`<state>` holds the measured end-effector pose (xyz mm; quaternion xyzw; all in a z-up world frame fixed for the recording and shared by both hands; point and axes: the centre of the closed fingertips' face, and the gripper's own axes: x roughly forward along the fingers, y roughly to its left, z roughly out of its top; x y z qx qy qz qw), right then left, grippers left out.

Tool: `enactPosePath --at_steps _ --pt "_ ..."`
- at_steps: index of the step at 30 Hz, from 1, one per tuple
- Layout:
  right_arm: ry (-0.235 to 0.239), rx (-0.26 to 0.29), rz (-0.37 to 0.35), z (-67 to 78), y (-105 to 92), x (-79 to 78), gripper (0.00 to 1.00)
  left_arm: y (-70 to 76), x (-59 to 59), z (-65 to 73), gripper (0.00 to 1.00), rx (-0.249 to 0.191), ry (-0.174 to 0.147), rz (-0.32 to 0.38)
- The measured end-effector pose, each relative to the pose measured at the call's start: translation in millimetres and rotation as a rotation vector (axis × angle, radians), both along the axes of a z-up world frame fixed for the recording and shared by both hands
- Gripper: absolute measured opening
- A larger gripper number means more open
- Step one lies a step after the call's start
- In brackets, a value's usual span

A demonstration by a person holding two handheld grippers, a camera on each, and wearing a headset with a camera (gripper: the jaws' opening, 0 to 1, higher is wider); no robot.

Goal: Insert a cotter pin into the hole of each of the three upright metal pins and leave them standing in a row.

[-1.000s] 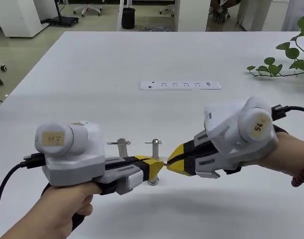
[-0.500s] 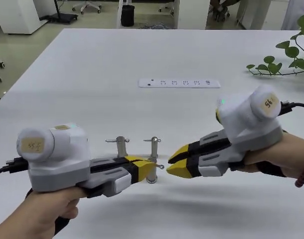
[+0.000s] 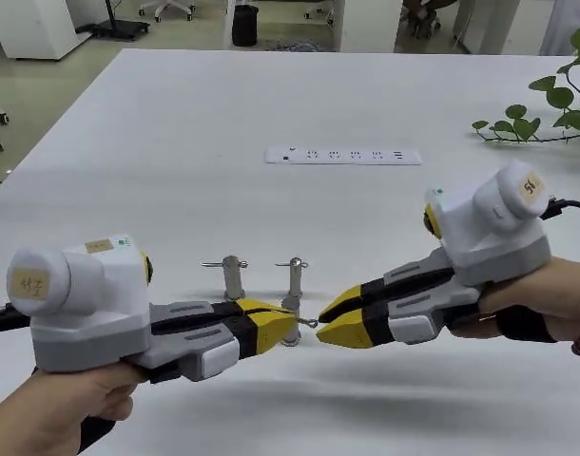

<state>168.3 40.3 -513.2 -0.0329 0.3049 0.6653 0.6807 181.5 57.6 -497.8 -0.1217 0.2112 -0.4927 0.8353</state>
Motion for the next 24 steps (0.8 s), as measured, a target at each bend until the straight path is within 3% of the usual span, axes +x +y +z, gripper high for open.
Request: enactPosePath --at_steps 9,18,24 --pt "0.025 0.013 0.029 0.3 0.6 -5.8 0.09 -6.4 -6.8 5.6 0.00 -0.029 -0.008 -0.044" --pt "0.009 0.029 0.041 3.5 2.9 -6.9 0.05 -11.0 -11.7 12.2 0.00 -0.073 -0.007 -0.068" --pt "-0.009 0.025 0.071 4.8 6.0 -12.0 0.00 -9.3 -12.2 11.0 0.00 -0.075 0.003 -0.066"
